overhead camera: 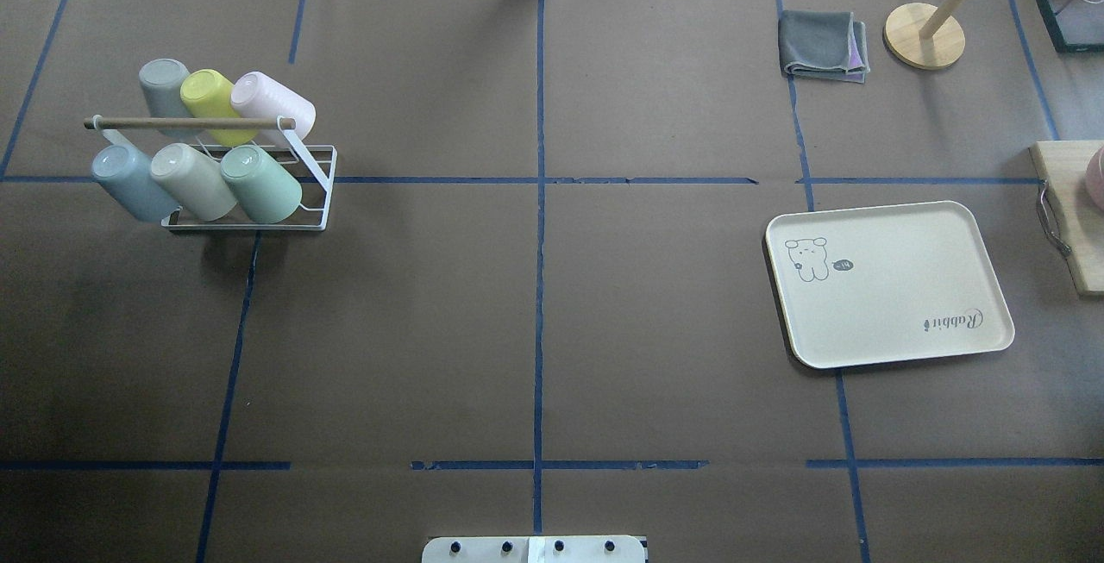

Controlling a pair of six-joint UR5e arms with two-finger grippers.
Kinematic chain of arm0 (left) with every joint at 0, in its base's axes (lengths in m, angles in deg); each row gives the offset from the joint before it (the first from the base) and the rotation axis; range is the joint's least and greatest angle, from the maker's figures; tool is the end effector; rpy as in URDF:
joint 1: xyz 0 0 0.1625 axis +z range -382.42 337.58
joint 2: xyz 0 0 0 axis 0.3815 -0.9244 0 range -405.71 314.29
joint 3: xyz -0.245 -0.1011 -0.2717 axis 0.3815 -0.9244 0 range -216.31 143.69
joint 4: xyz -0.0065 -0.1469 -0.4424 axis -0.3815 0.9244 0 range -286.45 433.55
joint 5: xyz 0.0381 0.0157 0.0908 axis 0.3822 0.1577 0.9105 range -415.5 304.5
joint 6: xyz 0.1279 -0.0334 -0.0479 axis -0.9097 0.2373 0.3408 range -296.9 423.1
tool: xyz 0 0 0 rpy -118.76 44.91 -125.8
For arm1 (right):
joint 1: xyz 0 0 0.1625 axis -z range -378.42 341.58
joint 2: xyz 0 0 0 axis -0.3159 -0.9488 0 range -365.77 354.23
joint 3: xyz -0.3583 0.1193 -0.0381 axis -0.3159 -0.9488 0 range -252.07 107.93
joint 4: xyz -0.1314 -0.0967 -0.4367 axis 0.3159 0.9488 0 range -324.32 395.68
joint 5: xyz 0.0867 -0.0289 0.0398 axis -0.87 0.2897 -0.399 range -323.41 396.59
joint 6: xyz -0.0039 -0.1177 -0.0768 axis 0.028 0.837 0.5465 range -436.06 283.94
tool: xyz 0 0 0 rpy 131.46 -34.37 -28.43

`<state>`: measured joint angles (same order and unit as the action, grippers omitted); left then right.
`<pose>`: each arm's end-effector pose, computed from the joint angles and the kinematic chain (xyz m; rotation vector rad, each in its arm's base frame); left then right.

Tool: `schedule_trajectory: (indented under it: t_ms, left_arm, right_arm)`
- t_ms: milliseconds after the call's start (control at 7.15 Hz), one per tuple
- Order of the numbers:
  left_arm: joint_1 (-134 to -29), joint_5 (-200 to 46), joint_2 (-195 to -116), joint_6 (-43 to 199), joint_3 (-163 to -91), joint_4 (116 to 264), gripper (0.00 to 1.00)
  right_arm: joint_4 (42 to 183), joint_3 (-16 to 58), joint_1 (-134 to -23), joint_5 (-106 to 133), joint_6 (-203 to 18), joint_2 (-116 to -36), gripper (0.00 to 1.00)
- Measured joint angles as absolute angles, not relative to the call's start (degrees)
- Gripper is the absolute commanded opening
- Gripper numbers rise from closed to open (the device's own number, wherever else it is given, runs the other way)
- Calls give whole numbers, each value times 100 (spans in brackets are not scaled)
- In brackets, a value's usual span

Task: Pick up and place green cup on tray

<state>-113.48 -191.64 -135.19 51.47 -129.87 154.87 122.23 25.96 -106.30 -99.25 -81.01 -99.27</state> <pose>-0.0417 -0.5316 0.6251 -0.0038 0.8105 0.1346 0.0127 -0.5353 0.5892 0.0823 -0.8052 -0.0090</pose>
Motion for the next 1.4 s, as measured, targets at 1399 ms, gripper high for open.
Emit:
schedule_trajectory:
  t_ms: [1399]
  left_arm:
    - [-11340,-19173,-13553,5155,-12918,15659,100]
  right_arm:
    - [9301,2453,-7981,-9089,-12248,-10319,100]
